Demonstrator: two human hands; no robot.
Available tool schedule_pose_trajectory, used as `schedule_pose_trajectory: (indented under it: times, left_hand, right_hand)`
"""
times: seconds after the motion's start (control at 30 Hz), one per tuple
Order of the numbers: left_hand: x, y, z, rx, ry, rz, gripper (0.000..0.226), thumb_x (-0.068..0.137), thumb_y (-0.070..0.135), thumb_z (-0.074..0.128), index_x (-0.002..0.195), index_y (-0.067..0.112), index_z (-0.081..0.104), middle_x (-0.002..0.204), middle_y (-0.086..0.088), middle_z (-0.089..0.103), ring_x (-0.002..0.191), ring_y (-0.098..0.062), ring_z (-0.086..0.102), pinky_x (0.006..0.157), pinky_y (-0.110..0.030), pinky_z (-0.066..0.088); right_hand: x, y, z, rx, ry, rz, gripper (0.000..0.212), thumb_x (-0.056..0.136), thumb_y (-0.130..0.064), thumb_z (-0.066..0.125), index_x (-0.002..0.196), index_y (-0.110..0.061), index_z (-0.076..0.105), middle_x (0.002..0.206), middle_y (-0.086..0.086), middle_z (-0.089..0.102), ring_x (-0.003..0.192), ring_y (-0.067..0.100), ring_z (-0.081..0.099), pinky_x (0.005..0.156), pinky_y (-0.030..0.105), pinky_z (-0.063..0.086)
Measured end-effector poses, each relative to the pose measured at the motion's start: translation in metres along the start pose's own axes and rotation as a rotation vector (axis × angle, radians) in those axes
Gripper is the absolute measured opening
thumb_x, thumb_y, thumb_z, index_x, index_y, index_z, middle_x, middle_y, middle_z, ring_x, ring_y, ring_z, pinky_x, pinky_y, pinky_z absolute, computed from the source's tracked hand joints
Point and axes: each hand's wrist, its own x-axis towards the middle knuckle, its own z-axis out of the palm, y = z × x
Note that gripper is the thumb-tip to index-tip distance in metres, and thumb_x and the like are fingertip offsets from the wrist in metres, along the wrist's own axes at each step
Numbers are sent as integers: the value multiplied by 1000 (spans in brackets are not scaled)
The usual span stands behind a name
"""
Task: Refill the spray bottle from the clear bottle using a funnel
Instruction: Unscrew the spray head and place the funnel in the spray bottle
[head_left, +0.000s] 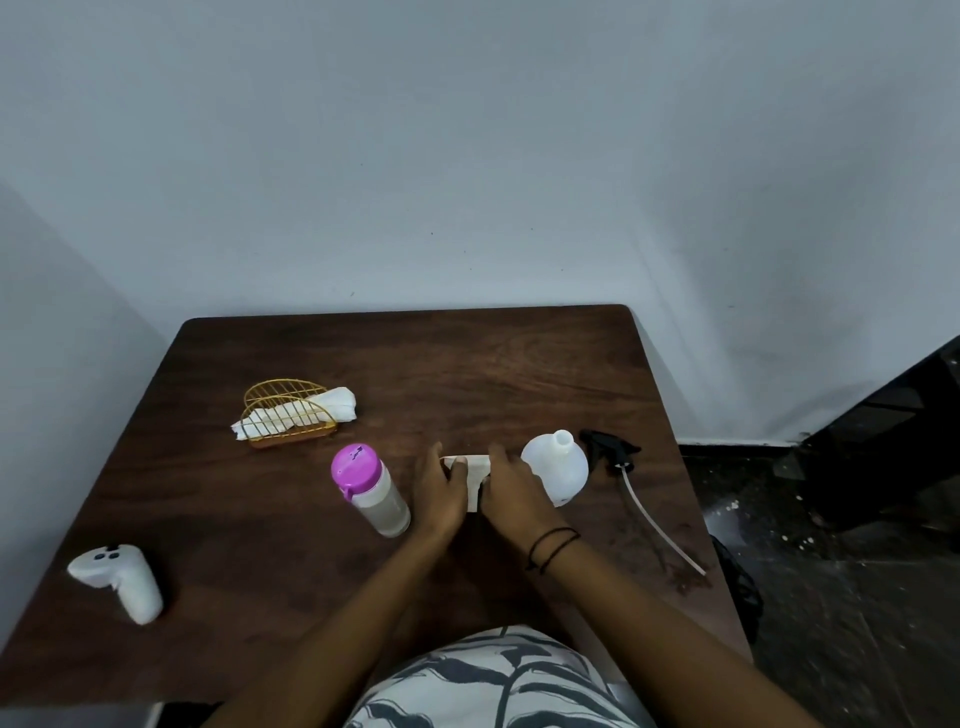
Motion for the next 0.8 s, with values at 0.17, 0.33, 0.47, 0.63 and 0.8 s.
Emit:
schedule_pose_trajectory:
  times: [0.17,0.33,0.47,0.63,0.8]
  left_hand:
    - [3,0,0,-149,-66,-116,44,104,34,43,141,12,48,142,-11,55,127,-26,53,104,-37,43]
    - [1,14,-2,-294,-9,-149,36,102,36,44,131,17,53,125,-6,64,113,-24,61,100,-45,50]
    - [-3,40,-3,-388,118,-54,25,101,35,43,122,25,51,119,1,63,103,-12,59,87,-33,48]
    - [-8,78,-7,-513,177,119,15,103,26,42,117,29,46,111,8,59,96,0,56,80,-26,44]
    - [-18,108,-1,-602,96,195,18,102,24,47,119,28,48,115,5,59,105,-13,58,91,-34,48]
  right_hand:
    - [6,3,2,53,-29,62,31,100,-13,46,130,-6,49,123,14,64,110,29,63,90,38,49]
    - [3,1,-2,267,141,19,27,103,-15,44,122,-6,61,116,7,68,107,20,63,92,33,50]
    - [0,-16,-16,399,370,-40,25,101,-13,50,121,-10,64,117,1,66,103,5,57,83,4,37]
    - [-1,-27,-58,458,588,-122,21,98,-11,56,113,-13,69,112,0,69,100,5,58,85,14,45]
    - [-7,-14,-99,706,553,-35,30,96,-13,56,125,-18,66,122,-2,68,111,17,65,93,45,56]
